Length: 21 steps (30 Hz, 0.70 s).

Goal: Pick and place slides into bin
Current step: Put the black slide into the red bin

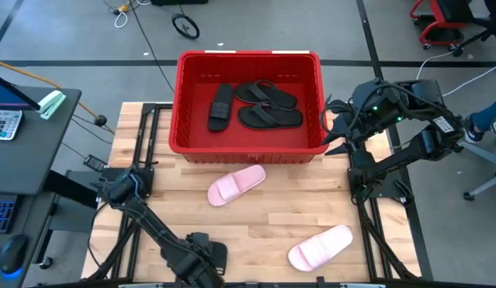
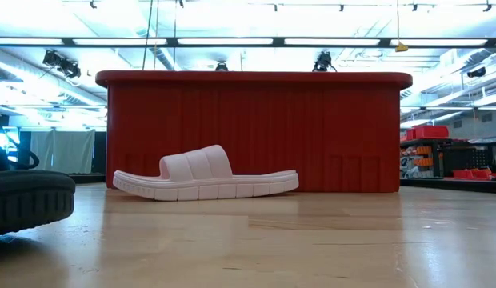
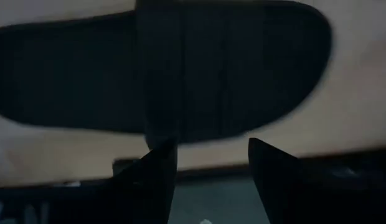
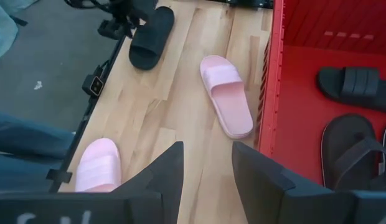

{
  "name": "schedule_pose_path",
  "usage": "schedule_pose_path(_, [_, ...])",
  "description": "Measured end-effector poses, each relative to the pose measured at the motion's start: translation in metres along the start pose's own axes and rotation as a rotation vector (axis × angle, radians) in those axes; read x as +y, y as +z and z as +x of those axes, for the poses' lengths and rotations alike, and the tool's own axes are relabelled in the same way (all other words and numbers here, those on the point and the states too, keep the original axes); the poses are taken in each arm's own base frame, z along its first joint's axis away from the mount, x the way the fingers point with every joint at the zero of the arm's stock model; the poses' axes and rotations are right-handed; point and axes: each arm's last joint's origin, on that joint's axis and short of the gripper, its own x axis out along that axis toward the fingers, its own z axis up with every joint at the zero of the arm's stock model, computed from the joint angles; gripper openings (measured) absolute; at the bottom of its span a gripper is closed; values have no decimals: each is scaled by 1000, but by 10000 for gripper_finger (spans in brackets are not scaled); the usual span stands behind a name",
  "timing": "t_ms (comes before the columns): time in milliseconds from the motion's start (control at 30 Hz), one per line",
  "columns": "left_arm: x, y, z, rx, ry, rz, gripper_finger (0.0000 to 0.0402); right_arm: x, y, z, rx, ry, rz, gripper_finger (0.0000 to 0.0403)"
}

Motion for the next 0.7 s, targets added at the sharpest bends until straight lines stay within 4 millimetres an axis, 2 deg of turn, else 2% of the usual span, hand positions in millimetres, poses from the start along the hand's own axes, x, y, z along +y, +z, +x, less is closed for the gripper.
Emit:
schedule_pose_path(67, [4, 3, 12, -15, 25, -13, 201, 0, 0, 0, 0, 0, 15, 142])
schedule_pose_path(133, [7, 6, 13, -16, 26, -35, 198, 0, 0, 0, 0, 0, 35, 142])
schedule_pose_path(333, [11, 16, -18, -18, -25, 6, 171, 0, 0, 0, 0, 0, 88, 142])
schedule_pose_path(400, [19, 19, -28, -38, -11, 14, 167, 0, 0, 0, -1, 0, 103, 142])
schedule_pose_path(500, [34, 20, -33, -60, 19, 38, 166, 0, 0, 0, -2, 0, 129, 142])
schedule_pose_path(600, [46, 16, -29, -32, -28, 52, 169, 0, 0, 0, -3, 0, 150, 142])
schedule_pose_path(700, [54, 14, -13, 4, -103, 51, 176, 0, 1, 0, -14, -1, 149, 142])
